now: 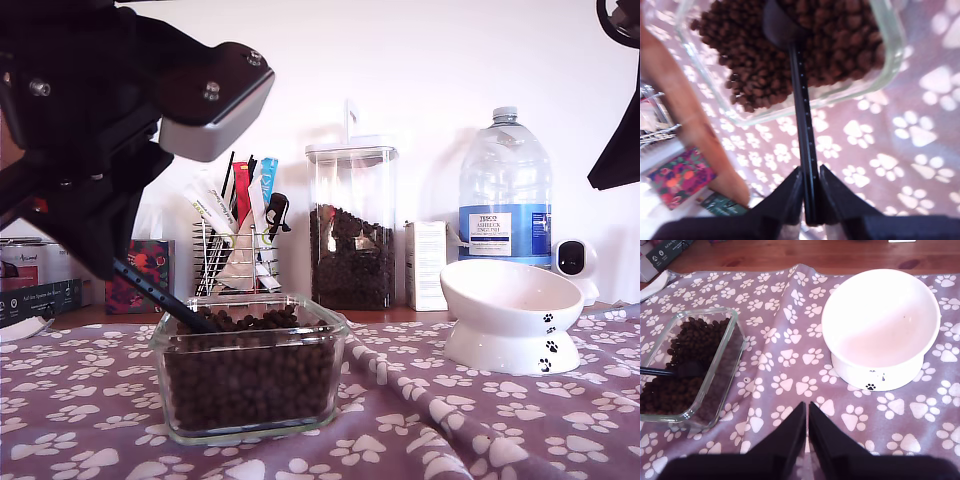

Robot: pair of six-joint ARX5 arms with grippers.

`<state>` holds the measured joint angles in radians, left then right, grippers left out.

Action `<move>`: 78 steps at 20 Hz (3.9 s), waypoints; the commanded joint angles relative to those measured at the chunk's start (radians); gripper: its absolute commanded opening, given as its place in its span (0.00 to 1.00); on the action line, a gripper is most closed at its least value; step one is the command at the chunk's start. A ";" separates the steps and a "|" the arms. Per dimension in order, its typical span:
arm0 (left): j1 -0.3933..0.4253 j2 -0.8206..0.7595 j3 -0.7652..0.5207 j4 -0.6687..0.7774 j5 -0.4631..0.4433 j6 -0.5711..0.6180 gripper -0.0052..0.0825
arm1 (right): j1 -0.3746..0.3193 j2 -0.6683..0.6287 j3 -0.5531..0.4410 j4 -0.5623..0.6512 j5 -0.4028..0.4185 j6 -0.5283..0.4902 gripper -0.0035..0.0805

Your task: Measure one spoon of cat food and pour it into the food bowl

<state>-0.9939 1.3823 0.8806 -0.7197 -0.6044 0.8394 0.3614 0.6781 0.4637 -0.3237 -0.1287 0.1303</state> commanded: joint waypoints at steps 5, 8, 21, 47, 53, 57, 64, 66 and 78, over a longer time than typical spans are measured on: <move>0.034 0.011 -0.006 -0.060 0.131 -0.134 0.03 | -0.002 0.000 0.003 -0.003 -0.003 0.002 0.03; 0.072 0.011 -0.006 -0.070 0.156 -0.190 0.03 | -0.002 0.000 0.003 -0.005 -0.003 0.002 0.03; 0.199 0.012 -0.005 -0.071 0.182 -0.265 0.03 | 0.007 0.000 0.003 -0.011 -0.050 0.005 0.03; 0.270 0.013 0.053 -0.168 0.330 -0.434 0.03 | 0.012 0.000 0.003 -0.010 -0.075 0.004 0.03; 0.304 0.013 0.103 -0.196 0.454 -0.507 0.03 | 0.012 0.000 0.003 -0.011 -0.075 0.004 0.03; 0.347 0.013 0.124 -0.214 0.526 -0.551 0.03 | 0.012 0.000 0.003 -0.010 -0.075 0.004 0.03; 0.448 0.013 0.127 -0.224 0.676 -0.619 0.03 | 0.012 0.000 0.003 -0.010 -0.075 0.004 0.03; 0.476 0.013 0.130 -0.216 0.749 -0.642 0.03 | 0.012 0.000 0.003 -0.010 -0.075 0.004 0.03; 0.562 0.012 0.204 -0.105 1.091 -0.755 0.03 | 0.011 0.000 0.003 -0.011 -0.071 0.001 0.03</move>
<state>-0.4328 1.3830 1.0824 -0.8394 0.4698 0.0959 0.3683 0.6781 0.4637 -0.3412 -0.2001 0.1310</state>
